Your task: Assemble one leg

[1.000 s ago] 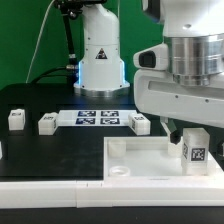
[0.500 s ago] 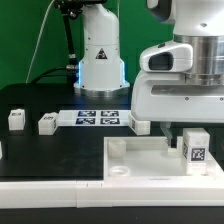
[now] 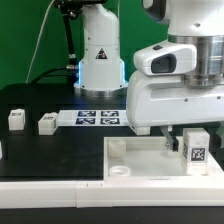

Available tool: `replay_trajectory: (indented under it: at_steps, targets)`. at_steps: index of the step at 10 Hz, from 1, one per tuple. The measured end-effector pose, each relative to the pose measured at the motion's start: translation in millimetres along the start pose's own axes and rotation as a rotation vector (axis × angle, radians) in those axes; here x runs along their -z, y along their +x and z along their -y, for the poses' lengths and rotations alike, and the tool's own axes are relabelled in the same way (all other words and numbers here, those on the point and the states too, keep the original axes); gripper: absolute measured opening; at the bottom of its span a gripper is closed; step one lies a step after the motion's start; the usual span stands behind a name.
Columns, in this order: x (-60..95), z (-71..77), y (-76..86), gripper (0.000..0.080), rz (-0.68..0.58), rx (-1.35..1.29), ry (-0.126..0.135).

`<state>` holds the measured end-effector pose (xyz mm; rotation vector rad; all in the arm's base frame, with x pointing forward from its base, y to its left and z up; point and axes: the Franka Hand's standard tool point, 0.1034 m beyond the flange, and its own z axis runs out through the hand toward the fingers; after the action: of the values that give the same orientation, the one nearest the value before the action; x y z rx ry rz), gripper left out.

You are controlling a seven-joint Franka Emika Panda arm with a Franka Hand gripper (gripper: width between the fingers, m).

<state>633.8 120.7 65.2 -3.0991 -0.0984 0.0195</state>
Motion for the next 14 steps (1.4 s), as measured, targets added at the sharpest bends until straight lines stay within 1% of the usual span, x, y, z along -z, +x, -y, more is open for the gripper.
replay_trajectory:
  at_steps: [1, 2, 4, 7, 9, 12, 14]
  targets:
    - [0.0, 0.1, 0.0, 0.0355, 0.0, -0.03, 0.0]
    - [0.0, 0.0, 0.0, 0.0289, 0.0, -0.029, 0.0]
    - [0.0, 0.7, 0.0, 0.0289, 0.001, -0.226, 0.004]
    - [0.1, 0.0, 0.9, 0.0289, 0.003, -0.555, 0.028]
    - [0.3, 0.0, 1.1, 0.029, 0.008, -0.773, 0.033]
    - [0.0, 0.0, 2.4, 0.029, 0.022, -1.204, 0.072]
    - [-0.1, 2.2, 2.8, 0.029, 0.028, -1.423, 0.076]
